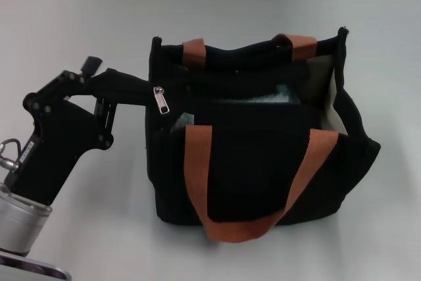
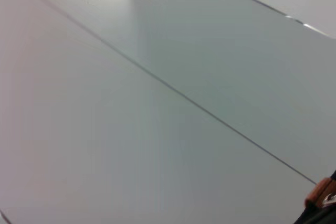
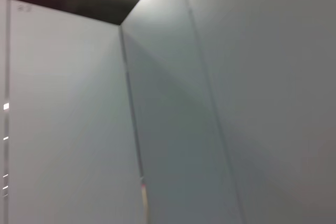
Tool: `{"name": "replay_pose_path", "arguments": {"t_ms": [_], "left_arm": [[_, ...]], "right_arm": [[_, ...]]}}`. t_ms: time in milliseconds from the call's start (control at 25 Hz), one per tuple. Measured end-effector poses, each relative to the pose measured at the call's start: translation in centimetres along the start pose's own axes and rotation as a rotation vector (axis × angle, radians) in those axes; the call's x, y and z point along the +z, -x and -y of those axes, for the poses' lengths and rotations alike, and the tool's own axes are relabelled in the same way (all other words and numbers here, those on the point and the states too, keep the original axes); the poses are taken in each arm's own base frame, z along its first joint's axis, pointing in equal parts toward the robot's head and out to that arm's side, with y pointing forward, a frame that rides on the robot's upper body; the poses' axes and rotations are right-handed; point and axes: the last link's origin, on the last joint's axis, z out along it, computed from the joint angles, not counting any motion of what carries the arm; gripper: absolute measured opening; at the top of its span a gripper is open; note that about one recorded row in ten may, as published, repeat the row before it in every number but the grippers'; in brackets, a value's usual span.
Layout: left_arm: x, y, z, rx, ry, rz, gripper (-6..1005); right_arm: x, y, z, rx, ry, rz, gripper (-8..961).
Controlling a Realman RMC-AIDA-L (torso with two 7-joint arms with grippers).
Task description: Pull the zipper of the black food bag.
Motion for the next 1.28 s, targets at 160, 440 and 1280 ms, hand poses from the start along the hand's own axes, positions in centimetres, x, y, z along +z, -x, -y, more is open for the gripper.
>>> {"name": "replay_pose_path", "arguments": {"t_ms": [160,440,1280], "left_arm": [[0.3,-0.2,-0.1,0.024,0.003,-0.018,131],[1.1,-0.2,0.0,0.061,0.001,-0.044,17],[1.7,-0.5,0.0,0.051,-0.006,-0.07,21]], "right_arm": [[2.1,0.8,0.6,0.032,0.138,-0.094,733],[5.7,2.6,0.7,0.057,0.508,-0.488,734],[8.1,4.9,1.6,0.134,0.866,-1.097,733]]}}
